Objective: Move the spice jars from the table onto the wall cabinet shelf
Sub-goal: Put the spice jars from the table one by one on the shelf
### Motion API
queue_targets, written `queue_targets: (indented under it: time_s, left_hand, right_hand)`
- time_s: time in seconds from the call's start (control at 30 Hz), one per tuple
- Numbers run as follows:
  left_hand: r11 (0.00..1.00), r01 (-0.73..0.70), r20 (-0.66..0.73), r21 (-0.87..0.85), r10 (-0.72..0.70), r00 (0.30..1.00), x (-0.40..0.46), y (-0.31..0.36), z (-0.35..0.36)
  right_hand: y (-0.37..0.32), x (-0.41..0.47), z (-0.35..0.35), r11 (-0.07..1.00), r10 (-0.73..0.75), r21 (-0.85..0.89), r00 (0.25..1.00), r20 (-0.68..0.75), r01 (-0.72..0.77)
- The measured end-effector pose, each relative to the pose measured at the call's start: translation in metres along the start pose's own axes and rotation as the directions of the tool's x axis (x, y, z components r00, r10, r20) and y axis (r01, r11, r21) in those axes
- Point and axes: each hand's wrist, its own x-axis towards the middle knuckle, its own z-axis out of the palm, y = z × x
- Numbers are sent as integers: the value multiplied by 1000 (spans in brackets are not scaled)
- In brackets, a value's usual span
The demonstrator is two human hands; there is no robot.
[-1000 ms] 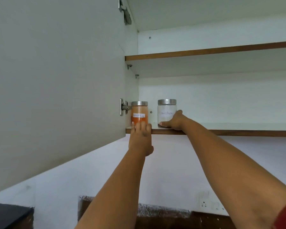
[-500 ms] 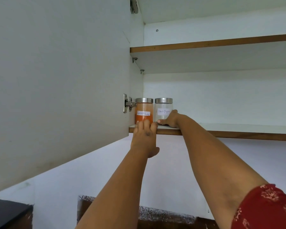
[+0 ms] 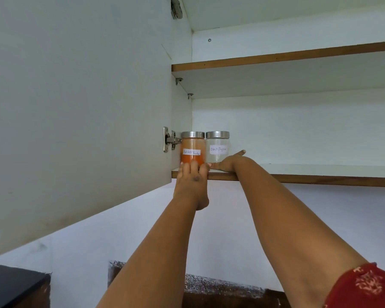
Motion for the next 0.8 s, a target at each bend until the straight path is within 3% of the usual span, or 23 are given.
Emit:
queue_targets:
  time_s: [0.1,0.23,0.33,0.4,0.67,0.8]
  left_hand:
    - [1000,0,40,6,-1,999,-1,0,-3]
    - [999,25,120,22,-28,992,-4,4,-8]
    - [998,64,167,19,-66,984,-15,14,-13]
    - [995,99,191,-20,-94,977,-25,22,-17]
    - [918,314,469,-242,-173,866,-122,78,15]
    - [793,472,470,-385,-272,840,-212,94,64]
  right_hand:
    - [9,-19,-4,995,14,-94,997,-72,-21]
    - [30,-48,2,975,-115,-215,966,-231,64]
    - [49,-71,22,946,-230,-317,825,-517,65]
    - [63,-86,35,955,-234,-287,771,-593,70]
    - [125,-153,81,950,-302,-198,864,-402,240]
    - [183,-192,131,978,-157,73,919,-362,196]
